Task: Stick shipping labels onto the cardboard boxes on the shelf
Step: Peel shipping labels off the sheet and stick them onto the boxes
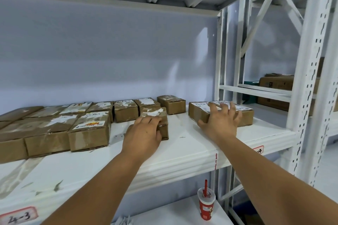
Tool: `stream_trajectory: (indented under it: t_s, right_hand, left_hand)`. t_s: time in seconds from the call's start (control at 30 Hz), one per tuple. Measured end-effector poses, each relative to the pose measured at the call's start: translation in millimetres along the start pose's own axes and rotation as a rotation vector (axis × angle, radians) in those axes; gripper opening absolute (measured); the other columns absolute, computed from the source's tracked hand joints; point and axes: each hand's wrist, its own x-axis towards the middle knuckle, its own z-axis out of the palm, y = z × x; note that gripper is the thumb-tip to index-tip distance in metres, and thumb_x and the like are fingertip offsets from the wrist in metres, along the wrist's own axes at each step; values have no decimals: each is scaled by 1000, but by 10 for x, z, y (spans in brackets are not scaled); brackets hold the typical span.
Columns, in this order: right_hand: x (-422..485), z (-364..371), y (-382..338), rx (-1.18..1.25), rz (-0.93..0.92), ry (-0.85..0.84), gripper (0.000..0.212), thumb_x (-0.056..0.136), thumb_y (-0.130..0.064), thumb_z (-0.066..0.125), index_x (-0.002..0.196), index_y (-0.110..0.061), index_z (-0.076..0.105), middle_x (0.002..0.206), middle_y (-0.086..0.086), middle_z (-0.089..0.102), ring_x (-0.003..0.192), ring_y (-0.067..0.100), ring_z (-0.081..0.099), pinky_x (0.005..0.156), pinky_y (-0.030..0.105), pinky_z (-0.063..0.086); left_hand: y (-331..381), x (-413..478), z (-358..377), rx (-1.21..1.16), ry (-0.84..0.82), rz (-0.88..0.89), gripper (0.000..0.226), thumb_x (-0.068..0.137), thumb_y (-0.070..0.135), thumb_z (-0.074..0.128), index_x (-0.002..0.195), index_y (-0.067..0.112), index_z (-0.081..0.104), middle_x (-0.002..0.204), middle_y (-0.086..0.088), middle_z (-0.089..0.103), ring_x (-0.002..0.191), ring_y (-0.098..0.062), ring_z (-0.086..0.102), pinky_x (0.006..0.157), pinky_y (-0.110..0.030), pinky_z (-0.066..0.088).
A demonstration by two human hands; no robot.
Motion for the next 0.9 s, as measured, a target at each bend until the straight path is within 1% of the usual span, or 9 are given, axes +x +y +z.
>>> stream_trajectory:
  t_s: [0.07, 0.13, 0.23, 0.33, 0.43, 0.53, 0.63, 0.8, 0.9]
  right_hand:
    - [-50, -31, -69, 79, -156, 139, 52, 86, -44, 55, 134, -26, 45, 143, 9, 39, 141, 30, 16, 112, 48, 12]
    - [-113, -45, -204, 242, -302, 171, 39, 89, -30, 54, 127, -21, 53, 131, 7, 52, 130, 28, 37, 106, 43, 29]
    - [-278, -138, -547, 600, -318, -146, 31, 94, -28, 50, 124, -24, 58, 120, 2, 63, 109, 20, 58, 91, 30, 44]
    - [-427, -213, -838, 727, -246, -318, 25, 96, -25, 48, 110, -23, 69, 113, -3, 68, 107, 14, 57, 76, 18, 35]
    - [-532, -262, -960, 835, -127, -332, 24, 93, -21, 51, 106, -22, 71, 115, -4, 67, 111, 14, 56, 81, 15, 35]
    - [-654, -304, -1040, 889, -87, -352, 22, 91, -21, 53, 101, -24, 72, 112, -6, 67, 108, 12, 56, 85, 17, 37]
    - [-783, -336, -1128, 916, -80, -361, 21, 89, -20, 52, 97, -26, 71, 108, -7, 67, 104, 12, 57, 85, 20, 41]
    - [-914, -397, -1225, 942, -61, -385, 19, 87, -21, 53, 94, -24, 70, 103, -7, 67, 101, 13, 58, 86, 23, 43]
    - [-981, -466, -1288, 851, -106, -361, 19, 88, -18, 51, 92, -21, 69, 107, -4, 66, 96, 13, 54, 81, 23, 39]
  left_hand:
    - [10, -1, -5, 8, 20, 12, 42, 92, 29, 45, 134, 27, 44, 129, 8, 52, 122, -16, 39, 98, -32, 38]
    - [9, -5, -2, -11, 33, 31, 39, 93, 29, 46, 131, 26, 48, 126, 8, 55, 120, -16, 40, 98, -31, 37]
    - [-11, -20, -31, -118, 36, 27, 36, 91, 22, 50, 126, 24, 55, 120, 5, 61, 118, -17, 42, 97, -32, 38]
    - [-4, -61, -108, -167, 17, -4, 38, 90, 15, 50, 124, 29, 57, 118, 7, 63, 115, -17, 43, 101, -36, 34]
    - [-46, -133, -202, -193, 9, -43, 40, 91, 12, 49, 123, 34, 59, 118, 11, 61, 118, -16, 42, 109, -41, 22]
    - [-166, -260, -300, -246, 10, 32, 40, 89, 8, 51, 123, 26, 61, 116, 2, 65, 109, -19, 43, 92, -20, 29]
    - [-240, -386, -385, -214, -4, 66, 42, 88, 13, 56, 128, 27, 57, 116, 4, 63, 107, -17, 41, 86, -16, 28]
    - [-322, -527, -447, -158, 17, 50, 30, 95, 28, 48, 123, 30, 59, 109, 8, 67, 102, -18, 46, 88, -35, 44]
    - [-343, -542, -509, -83, -47, 38, 27, 96, 27, 44, 116, 27, 61, 105, 3, 67, 102, -20, 49, 88, -37, 45]
